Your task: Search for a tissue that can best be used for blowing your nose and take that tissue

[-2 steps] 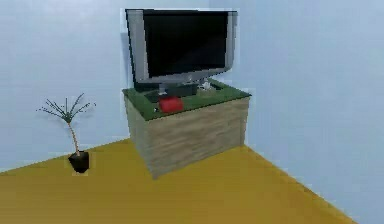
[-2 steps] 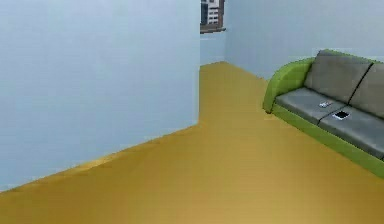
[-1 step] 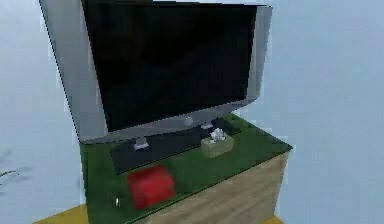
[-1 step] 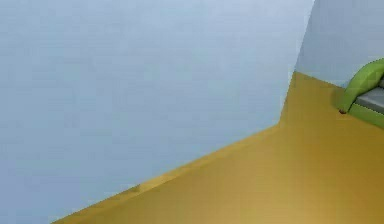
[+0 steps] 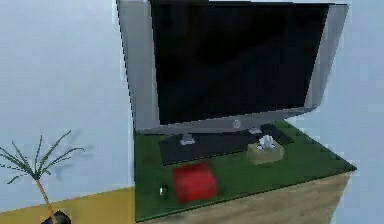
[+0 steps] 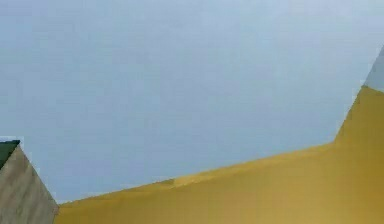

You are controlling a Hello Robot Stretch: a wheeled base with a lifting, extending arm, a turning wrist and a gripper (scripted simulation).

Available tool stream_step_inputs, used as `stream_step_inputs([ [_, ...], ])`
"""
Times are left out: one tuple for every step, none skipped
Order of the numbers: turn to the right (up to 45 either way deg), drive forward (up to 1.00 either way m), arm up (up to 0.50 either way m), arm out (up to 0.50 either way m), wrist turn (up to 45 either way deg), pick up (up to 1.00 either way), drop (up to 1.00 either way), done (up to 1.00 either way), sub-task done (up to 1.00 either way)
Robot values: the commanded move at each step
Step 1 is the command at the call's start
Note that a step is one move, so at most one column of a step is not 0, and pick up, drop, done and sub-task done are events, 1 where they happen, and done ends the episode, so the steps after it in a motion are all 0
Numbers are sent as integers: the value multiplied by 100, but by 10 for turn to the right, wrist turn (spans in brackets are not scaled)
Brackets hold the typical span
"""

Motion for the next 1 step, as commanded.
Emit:
stream_step_inputs([
  [0,15,0,0,0,0,0,0,0],
])
